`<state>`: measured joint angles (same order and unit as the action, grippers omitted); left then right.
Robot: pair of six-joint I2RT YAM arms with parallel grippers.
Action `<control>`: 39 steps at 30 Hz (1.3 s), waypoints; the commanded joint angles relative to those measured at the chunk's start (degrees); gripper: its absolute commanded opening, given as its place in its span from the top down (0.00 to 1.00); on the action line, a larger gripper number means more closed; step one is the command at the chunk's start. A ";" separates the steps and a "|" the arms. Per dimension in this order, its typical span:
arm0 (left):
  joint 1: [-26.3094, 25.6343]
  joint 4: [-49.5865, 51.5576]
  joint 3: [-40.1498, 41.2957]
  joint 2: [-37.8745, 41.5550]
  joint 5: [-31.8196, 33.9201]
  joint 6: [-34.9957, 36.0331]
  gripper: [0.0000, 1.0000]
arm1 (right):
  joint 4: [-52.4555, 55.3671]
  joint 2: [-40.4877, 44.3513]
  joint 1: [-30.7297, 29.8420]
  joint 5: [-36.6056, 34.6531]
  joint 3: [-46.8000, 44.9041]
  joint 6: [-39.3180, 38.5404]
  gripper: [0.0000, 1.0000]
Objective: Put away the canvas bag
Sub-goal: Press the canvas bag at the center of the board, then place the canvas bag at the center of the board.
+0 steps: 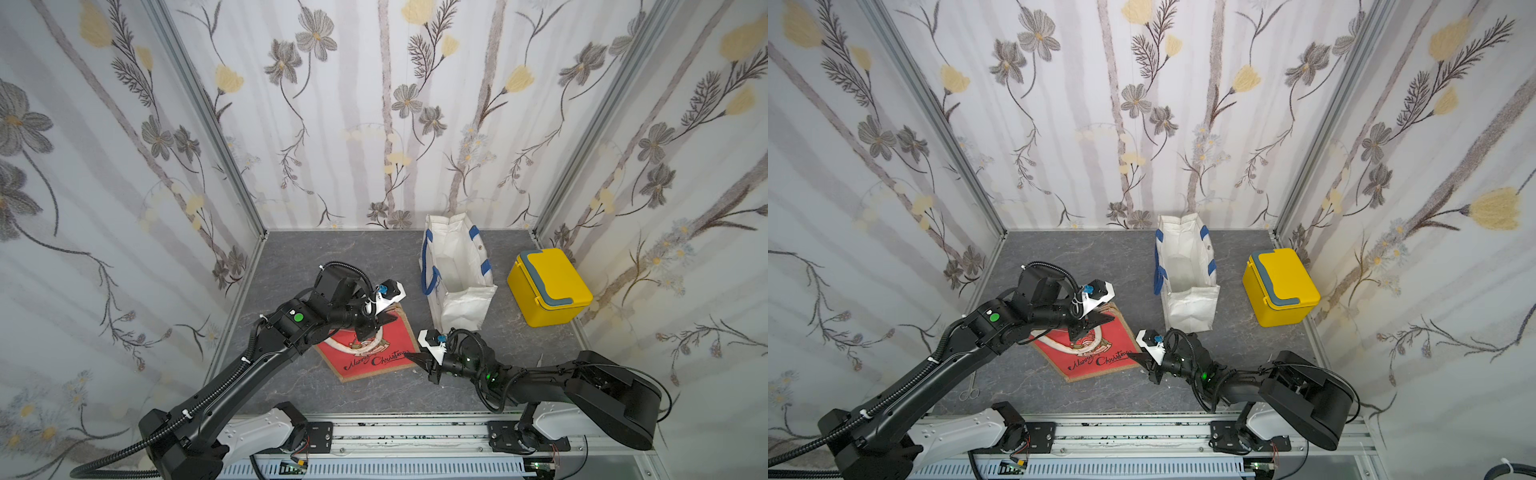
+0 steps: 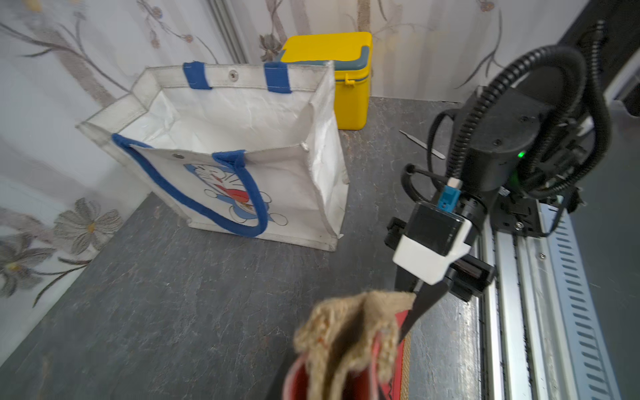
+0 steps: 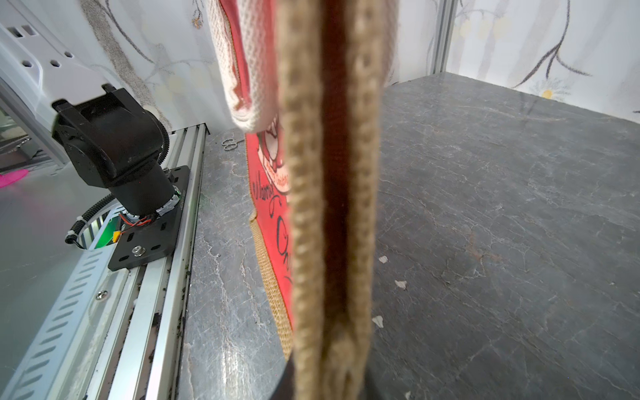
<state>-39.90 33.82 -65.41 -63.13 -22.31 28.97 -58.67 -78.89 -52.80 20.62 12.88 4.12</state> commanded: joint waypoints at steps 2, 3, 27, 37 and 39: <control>0.34 -15.02 0.69 0.93 8.79 -8.41 0.13 | -3.67 -1.02 -0.29 -0.38 1.00 5.23 1.00; 0.43 -17.84 0.81 1.36 11.26 -10.86 0.03 | -4.13 -1.29 -0.35 -0.53 1.22 6.01 1.00; 28.28 -29.03 12.54 15.49 23.53 -53.07 0.00 | 15.61 -1.50 -0.20 -5.65 15.03 14.94 1.00; 37.00 -29.10 25.31 16.95 27.25 -61.79 0.00 | 26.71 -5.74 0.41 -9.04 22.83 22.41 1.00; 37.00 -31.82 30.62 18.42 26.73 -63.68 0.00 | 28.30 -6.16 0.93 -9.54 23.86 23.34 1.00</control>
<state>-3.07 3.09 -38.79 -45.52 1.61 -31.18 -33.87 -84.55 -52.23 12.45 35.53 25.02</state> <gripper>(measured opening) 0.996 0.085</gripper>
